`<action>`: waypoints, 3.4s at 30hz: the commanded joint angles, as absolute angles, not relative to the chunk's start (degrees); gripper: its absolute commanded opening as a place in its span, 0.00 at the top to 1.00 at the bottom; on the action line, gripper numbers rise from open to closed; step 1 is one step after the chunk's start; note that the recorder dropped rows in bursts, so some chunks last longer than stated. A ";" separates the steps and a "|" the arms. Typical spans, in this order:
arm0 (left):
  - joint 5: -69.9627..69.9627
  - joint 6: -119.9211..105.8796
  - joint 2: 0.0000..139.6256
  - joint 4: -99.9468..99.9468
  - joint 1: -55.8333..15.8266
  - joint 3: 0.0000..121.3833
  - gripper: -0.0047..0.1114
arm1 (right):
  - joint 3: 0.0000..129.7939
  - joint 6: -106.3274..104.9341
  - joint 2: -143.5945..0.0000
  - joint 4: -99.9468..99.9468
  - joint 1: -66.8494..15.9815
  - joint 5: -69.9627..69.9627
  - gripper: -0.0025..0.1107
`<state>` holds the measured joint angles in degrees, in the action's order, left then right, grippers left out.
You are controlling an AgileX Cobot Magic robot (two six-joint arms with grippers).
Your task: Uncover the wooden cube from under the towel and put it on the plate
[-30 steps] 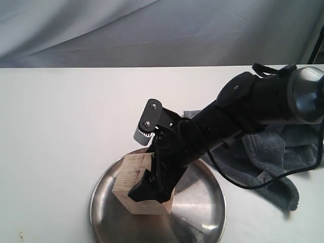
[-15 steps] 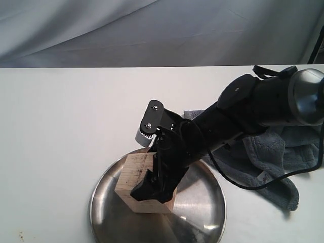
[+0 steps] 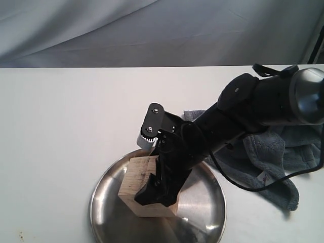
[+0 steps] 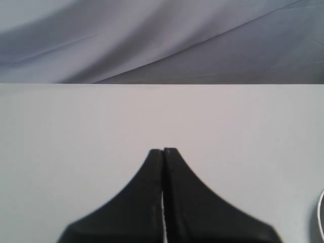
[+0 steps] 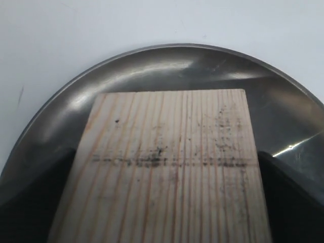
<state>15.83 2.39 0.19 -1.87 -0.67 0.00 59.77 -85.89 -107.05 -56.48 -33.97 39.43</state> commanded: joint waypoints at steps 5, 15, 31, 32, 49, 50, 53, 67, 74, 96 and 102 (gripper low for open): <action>15.21 2.53 0.00 -1.98 -0.94 0.00 0.96 | 59.75 -82.92 -106.17 -52.35 -33.83 39.29 0.98; 15.21 2.53 0.00 -1.98 -0.94 0.00 0.96 | 59.75 -81.79 -106.17 -47.96 -33.83 39.29 0.98; 15.21 2.53 0.00 -1.98 -0.94 0.00 0.96 | 59.75 -76.02 -106.17 -40.01 -33.83 41.61 0.45; 15.21 2.53 0.00 -1.98 -0.94 0.00 0.96 | 59.75 -74.82 -106.17 -39.52 -33.83 41.61 0.25; 15.21 2.53 0.00 -1.98 -0.94 0.00 0.96 | 59.86 -71.14 -84.33 -39.60 -33.83 34.43 0.05; 15.21 2.53 0.00 -1.98 -0.94 0.00 0.96 | 59.86 -69.61 -82.94 -37.55 -33.83 32.97 0.05; 15.21 2.53 0.00 -1.98 -0.94 0.00 0.96 | 59.86 -61.37 -77.49 -28.80 -33.83 30.19 0.06; 15.21 2.53 0.00 -1.98 -0.94 0.00 0.96 | 59.86 -21.20 -54.75 6.22 -33.83 36.95 0.19; 15.21 2.53 0.00 -1.98 -0.94 0.00 0.96 | 59.86 -5.19 -46.19 22.18 -33.83 46.11 0.26; 15.21 2.53 0.00 -1.98 -0.94 0.00 0.96 | 26.03 -3.78 -3.05 5.08 -33.83 27.58 0.98; 15.21 2.53 0.00 -1.98 -0.94 0.00 0.96 | 24.49 -3.90 -2.93 8.23 -33.83 27.68 0.98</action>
